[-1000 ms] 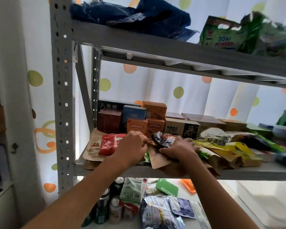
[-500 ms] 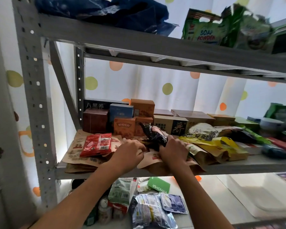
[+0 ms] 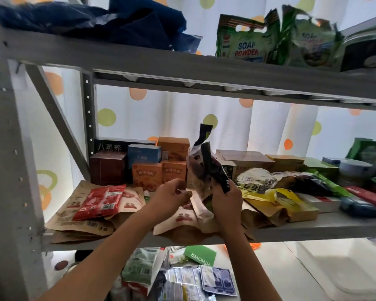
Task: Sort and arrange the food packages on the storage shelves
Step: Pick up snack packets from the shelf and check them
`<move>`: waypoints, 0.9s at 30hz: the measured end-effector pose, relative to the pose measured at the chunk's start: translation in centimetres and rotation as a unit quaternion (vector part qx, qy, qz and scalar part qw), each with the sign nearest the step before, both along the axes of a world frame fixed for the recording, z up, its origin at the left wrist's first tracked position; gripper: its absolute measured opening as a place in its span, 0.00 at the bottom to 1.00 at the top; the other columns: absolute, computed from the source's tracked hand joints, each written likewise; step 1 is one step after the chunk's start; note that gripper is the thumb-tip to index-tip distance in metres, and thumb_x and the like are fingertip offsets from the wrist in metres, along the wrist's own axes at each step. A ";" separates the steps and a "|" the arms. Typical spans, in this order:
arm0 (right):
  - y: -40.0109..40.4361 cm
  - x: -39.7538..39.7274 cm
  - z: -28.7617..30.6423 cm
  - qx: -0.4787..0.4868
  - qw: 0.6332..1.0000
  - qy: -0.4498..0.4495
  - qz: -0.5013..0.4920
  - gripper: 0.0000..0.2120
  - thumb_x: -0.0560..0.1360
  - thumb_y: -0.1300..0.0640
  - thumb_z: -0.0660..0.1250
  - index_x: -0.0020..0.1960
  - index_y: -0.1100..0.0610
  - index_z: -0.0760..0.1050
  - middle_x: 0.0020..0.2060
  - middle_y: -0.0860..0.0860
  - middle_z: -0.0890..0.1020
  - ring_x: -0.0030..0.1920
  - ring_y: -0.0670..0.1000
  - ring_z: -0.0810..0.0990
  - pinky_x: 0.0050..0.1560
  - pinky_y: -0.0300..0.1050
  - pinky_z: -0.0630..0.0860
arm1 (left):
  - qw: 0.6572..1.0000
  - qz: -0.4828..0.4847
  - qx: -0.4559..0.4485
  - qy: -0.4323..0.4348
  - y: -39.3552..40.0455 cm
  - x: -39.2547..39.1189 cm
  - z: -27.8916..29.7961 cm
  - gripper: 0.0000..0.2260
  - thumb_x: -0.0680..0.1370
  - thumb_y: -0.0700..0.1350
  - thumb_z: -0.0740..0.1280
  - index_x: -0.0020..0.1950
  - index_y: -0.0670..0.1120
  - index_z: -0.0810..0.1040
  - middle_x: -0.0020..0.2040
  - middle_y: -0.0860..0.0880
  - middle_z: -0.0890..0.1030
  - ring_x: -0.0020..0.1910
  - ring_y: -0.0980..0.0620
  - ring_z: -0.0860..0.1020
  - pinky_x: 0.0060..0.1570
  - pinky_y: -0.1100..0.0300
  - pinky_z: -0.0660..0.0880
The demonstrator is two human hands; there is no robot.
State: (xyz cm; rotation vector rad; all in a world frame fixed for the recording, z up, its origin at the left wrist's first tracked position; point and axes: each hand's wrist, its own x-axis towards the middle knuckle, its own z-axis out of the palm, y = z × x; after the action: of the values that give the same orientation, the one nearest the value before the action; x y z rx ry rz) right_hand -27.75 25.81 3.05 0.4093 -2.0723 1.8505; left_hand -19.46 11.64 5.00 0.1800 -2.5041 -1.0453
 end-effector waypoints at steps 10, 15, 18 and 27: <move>3.0 0.6 2.8 -0.205 0.943 -0.123 0.232 0.06 0.79 0.51 0.68 0.49 0.53 0.82 0.43 0.52 0.87 0.47 0.56 0.86 0.49 0.53 0.83 | 0.944 -0.035 0.322 0.067 4.8 -0.9 3.0 0.08 0.79 0.54 0.65 0.57 0.55 0.74 0.50 0.58 0.80 0.51 0.56 0.77 0.46 0.59 0.73; 4.3 2.9 3.0 -0.242 0.914 -0.153 0.289 0.16 0.74 0.48 0.69 0.54 0.58 0.82 0.47 0.58 0.87 0.44 0.57 0.87 0.39 0.49 0.83 | 0.923 -0.022 0.366 0.120 6.1 1.4 3.6 0.18 0.75 0.53 0.71 0.62 0.51 0.74 0.55 0.53 0.82 0.54 0.54 0.80 0.44 0.61 0.75; 5.0 4.8 3.6 -0.205 0.926 -0.141 0.283 0.10 0.79 0.51 0.66 0.50 0.56 0.82 0.41 0.54 0.88 0.39 0.53 0.87 0.35 0.45 0.82 | 0.923 -0.009 0.350 0.160 6.7 3.3 3.4 0.23 0.70 0.56 0.73 0.62 0.52 0.74 0.55 0.54 0.82 0.54 0.53 0.81 0.49 0.56 0.79; 5.3 14.8 3.2 -0.139 0.964 -0.076 0.214 0.09 0.78 0.56 0.71 0.58 0.50 0.79 0.49 0.50 0.87 0.51 0.51 0.86 0.51 0.52 0.84 | 0.907 0.004 0.337 0.254 6.5 13.4 1.8 0.20 0.72 0.38 0.76 0.59 0.49 0.73 0.49 0.53 0.82 0.43 0.65 0.82 0.35 0.72 0.76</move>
State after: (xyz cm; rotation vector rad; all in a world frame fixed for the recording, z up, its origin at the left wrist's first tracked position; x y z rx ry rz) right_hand -12.99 31.12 6.22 0.7037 -1.8815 2.4534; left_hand -6.01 18.17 6.84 0.0935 -1.6109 -1.6703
